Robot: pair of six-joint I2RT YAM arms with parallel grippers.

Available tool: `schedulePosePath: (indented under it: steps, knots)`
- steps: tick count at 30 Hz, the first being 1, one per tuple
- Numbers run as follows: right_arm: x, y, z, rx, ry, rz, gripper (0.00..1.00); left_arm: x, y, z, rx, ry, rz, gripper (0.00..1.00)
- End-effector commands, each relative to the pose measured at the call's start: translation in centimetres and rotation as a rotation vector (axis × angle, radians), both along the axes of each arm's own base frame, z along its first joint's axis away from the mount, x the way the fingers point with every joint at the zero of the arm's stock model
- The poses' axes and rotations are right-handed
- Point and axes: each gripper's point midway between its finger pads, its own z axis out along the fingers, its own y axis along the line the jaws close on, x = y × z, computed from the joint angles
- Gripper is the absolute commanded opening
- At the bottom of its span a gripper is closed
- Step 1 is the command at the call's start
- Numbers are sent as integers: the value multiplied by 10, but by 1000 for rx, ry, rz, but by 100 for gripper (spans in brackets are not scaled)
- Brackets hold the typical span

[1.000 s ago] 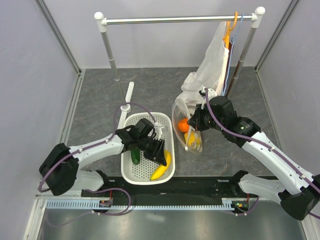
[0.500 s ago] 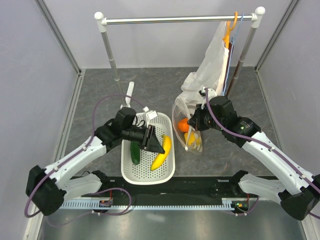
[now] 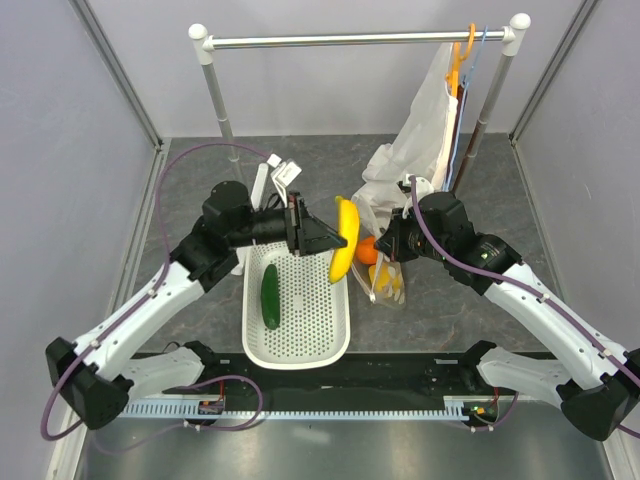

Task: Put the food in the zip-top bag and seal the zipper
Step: Place the fake fruit in the zipper food storage bag.

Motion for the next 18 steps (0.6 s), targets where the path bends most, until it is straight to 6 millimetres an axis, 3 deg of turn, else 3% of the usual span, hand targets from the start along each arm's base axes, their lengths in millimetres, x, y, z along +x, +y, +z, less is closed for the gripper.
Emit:
schedulePosePath:
  steps: [1,5,8,12,16,18]
  knots:
    - [6,3,19,41,-44,-2,0,13,-26,32,-165,139,-18,16]
    - [4,4,19,50,-35,8,0,9,-39,44,-202,33,12,21]
    - [2,6,17,57,-24,17,0,24,-41,45,-200,-83,84,21]
    - [1,7,18,67,-20,24,0,50,-39,34,-132,-299,203,21]
    - [1,10,20,79,-13,32,0,59,-40,15,-89,-471,222,19]
    - [1,11,22,87,-12,31,0,57,-41,17,-90,-586,196,19]
